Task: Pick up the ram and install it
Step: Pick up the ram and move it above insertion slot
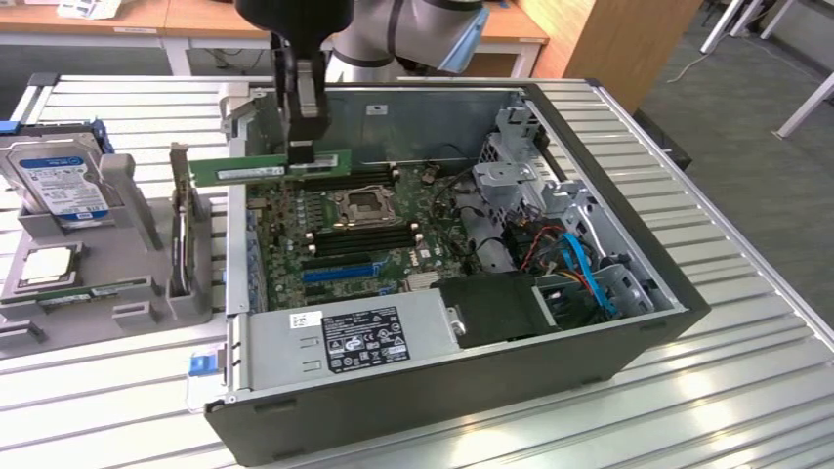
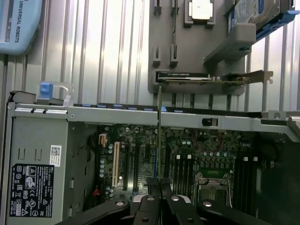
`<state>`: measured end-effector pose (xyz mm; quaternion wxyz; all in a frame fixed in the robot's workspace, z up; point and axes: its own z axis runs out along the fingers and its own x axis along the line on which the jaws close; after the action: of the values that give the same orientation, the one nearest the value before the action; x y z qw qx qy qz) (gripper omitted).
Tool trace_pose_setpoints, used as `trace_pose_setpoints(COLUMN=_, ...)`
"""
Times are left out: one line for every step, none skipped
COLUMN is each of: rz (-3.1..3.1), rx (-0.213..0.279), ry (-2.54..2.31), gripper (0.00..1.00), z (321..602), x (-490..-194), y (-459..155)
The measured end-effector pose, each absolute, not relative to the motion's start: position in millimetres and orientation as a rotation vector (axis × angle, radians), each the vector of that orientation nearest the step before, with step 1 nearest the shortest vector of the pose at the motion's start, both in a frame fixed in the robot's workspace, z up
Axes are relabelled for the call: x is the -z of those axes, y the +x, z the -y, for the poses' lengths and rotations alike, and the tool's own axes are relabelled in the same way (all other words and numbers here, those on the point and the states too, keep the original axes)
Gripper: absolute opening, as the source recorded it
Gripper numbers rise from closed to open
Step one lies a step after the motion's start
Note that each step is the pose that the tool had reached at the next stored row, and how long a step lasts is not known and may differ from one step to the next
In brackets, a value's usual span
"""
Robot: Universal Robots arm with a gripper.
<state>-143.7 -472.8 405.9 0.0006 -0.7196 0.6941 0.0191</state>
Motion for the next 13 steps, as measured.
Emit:
trace_pose_setpoints(rz=-2.18, rx=-0.06, ry=-2.26, gripper=0.11, z=472.8, x=-405.9, y=-140.9)
trace_pose_setpoints(rz=-2.18, rx=-0.06, ry=-2.26, gripper=0.11, z=472.9, x=-405.9, y=-138.1)
trace_pose_setpoints(rz=-2.18, rx=-0.06, ry=-2.26, gripper=0.11, z=472.8, x=-405.9, y=-134.9)
trace_pose_setpoints(rz=-2.18, rx=-0.061, ry=-2.26, gripper=0.11, z=472.9, x=-405.9, y=-131.9)
trace_pose_setpoints(rz=-2.18, rx=-0.061, ry=-2.26, gripper=0.11, z=472.9, x=-405.9, y=-128.9)
trace_pose_setpoints(rz=-2.18, rx=-0.061, ry=-2.26, gripper=0.11, z=472.9, x=-405.9, y=-125.9)
trace_pose_setpoints(rz=-2.18, rx=-0.061, ry=-2.261, gripper=0.11, z=472.9, x=-405.8, y=-122.8)
trace_pose_setpoints(rz=-2.18, rx=-0.061, ry=-2.261, gripper=0.11, z=472.9, x=-405.9, y=-119.9)
trace_pose_setpoints(rz=-2.18, rx=-0.061, ry=-2.261, gripper=0.11, z=472.9, x=-405.9, y=-117.0)
trace_pose_setpoints(rz=-2.18, rx=-0.062, ry=-2.261, gripper=0.11, z=473.0, x=-405.9, y=-114.2)
trace_pose_setpoints(rz=-2.18, rx=-0.062, ry=-2.261, gripper=0.11, z=473.0, x=-405.9, y=-108.2)
trace_pose_setpoints(rz=-2.18, rx=-0.062, ry=-2.261, gripper=0.11, z=473.0, x=-405.9, y=-105.3)
trace_pose_setpoints(rz=-2.181, rx=-0.062, ry=-2.261, gripper=0.11, z=473.0, x=-405.9, y=-102.4)
